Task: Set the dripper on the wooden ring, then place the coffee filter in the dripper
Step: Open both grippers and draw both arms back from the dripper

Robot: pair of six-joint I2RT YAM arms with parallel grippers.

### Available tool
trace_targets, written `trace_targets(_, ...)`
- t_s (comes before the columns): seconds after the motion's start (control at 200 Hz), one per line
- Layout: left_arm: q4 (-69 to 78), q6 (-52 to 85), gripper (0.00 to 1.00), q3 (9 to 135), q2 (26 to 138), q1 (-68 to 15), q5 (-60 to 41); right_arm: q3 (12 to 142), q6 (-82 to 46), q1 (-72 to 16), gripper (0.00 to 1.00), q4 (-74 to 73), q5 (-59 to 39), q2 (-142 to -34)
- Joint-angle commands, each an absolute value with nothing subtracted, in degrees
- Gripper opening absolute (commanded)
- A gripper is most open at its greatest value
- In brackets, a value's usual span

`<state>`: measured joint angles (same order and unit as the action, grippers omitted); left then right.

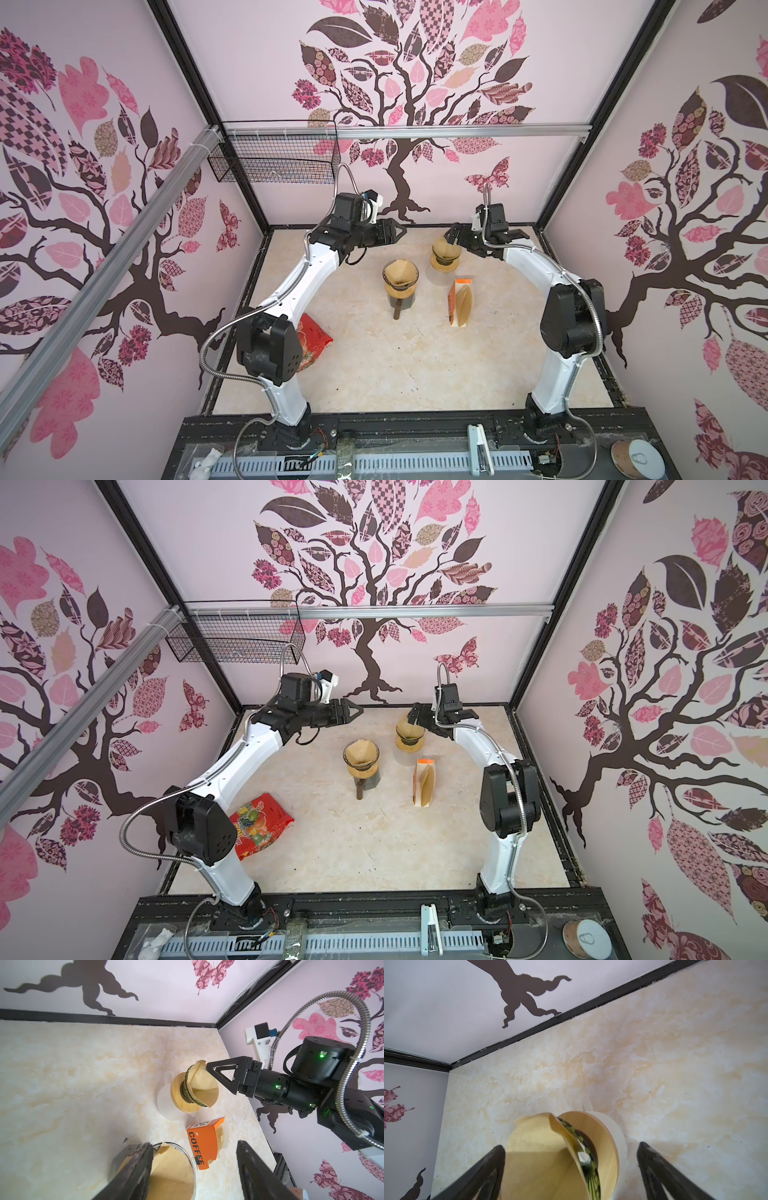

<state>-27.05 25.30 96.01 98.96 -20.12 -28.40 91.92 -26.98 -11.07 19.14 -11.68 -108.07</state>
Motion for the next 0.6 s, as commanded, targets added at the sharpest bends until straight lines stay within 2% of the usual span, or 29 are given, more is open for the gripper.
trace_targets(0.0,-26.26,23.44,0.68,91.98,94.62,-19.60,-26.06,94.51,-27.11,-10.65,1.00,19.78,-10.77,-101.87)
trace_targets(0.28,-26.60,24.00,0.77,84.92,85.04,-18.55,-19.73,93.91,-27.47,-10.63,1.00,19.83,-7.62,-96.19)
trace_targets(0.595,-27.01,28.98,0.86,73.56,73.14,-18.44,-18.26,81.62,-30.73,-10.64,1.00,12.96,-1.54,-85.06)
